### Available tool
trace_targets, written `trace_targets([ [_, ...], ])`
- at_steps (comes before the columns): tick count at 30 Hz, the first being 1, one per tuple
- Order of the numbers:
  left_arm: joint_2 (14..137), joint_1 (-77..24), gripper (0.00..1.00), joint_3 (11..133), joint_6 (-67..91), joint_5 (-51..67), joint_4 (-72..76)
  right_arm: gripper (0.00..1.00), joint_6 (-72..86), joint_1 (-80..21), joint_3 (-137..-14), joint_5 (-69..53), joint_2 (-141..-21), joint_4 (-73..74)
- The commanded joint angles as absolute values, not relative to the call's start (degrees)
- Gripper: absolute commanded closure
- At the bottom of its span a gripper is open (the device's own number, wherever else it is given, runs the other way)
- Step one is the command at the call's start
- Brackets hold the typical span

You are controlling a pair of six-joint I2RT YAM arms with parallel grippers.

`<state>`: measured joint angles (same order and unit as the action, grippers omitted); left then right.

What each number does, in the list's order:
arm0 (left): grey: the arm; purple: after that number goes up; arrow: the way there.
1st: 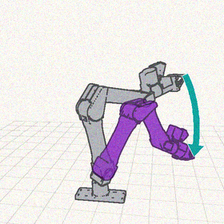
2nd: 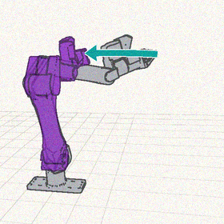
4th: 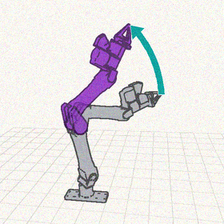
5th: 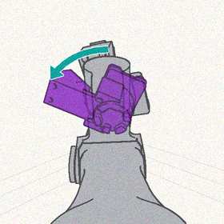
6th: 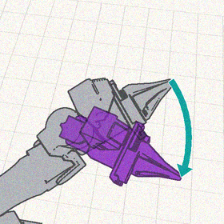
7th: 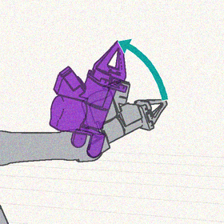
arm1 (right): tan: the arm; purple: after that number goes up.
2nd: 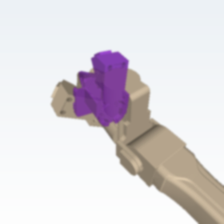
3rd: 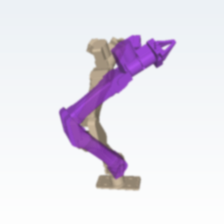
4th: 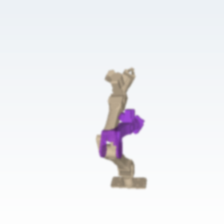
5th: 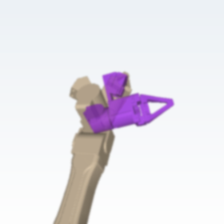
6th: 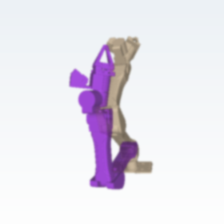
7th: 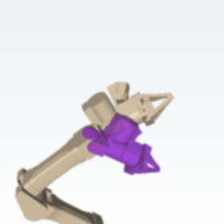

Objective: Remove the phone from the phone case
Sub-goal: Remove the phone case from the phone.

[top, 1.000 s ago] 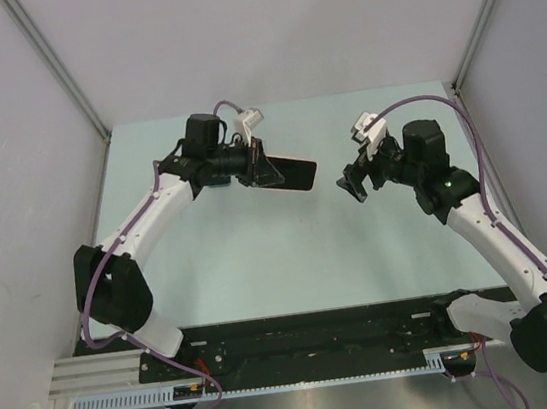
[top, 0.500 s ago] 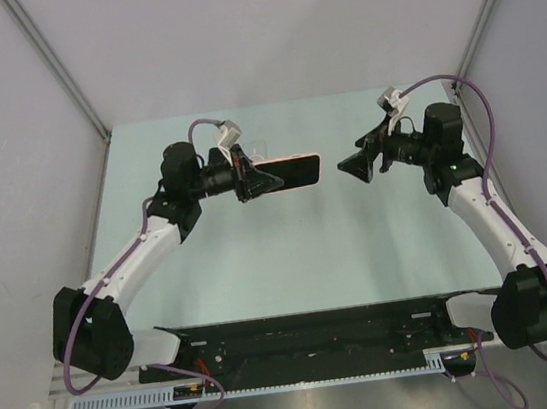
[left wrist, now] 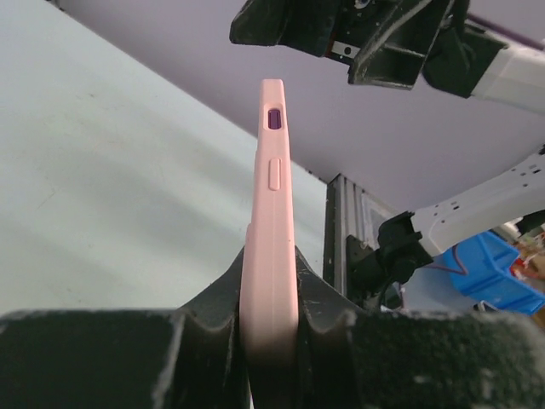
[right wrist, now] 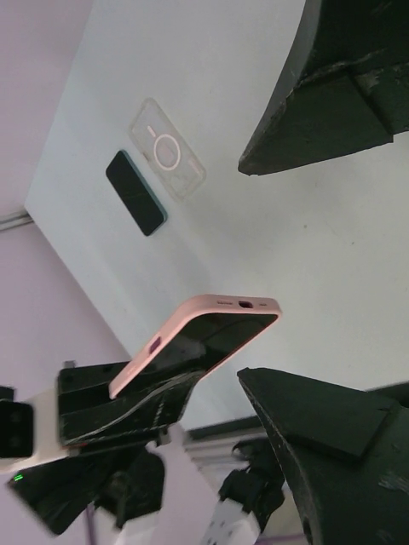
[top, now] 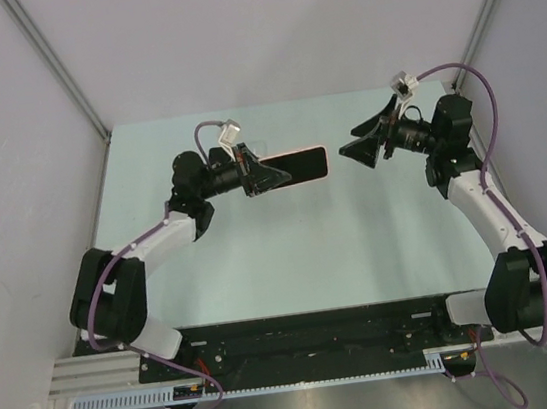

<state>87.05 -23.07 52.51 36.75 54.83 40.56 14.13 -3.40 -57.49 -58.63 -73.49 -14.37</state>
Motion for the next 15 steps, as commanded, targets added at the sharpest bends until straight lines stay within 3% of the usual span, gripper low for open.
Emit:
trace_targets([
  [1, 89.8, -22.8, 1.00, 48.5, 51.1, 55.3, 68.4, 0.00, 33.5, -1.1, -58.3, -62.0, -76.2, -29.9],
  [5, 92.5, -23.1, 1.00, 45.4, 57.4, 54.1, 78.3, 0.00, 41.5, 2.2, -58.2, -66.8, -78.7, -36.2],
  [11, 94.8, -25.0, 1.00, 44.9, 57.8, 52.0, 79.3, 0.00, 39.4, 1.8, -53.4, -65.0, -78.1, -37.7],
  [15, 94.9, -26.5, 1.00, 43.6, 57.6, 51.1, 80.9, 0.06, 35.7, 0.2, -51.3, -62.9, -76.6, -35.4],
])
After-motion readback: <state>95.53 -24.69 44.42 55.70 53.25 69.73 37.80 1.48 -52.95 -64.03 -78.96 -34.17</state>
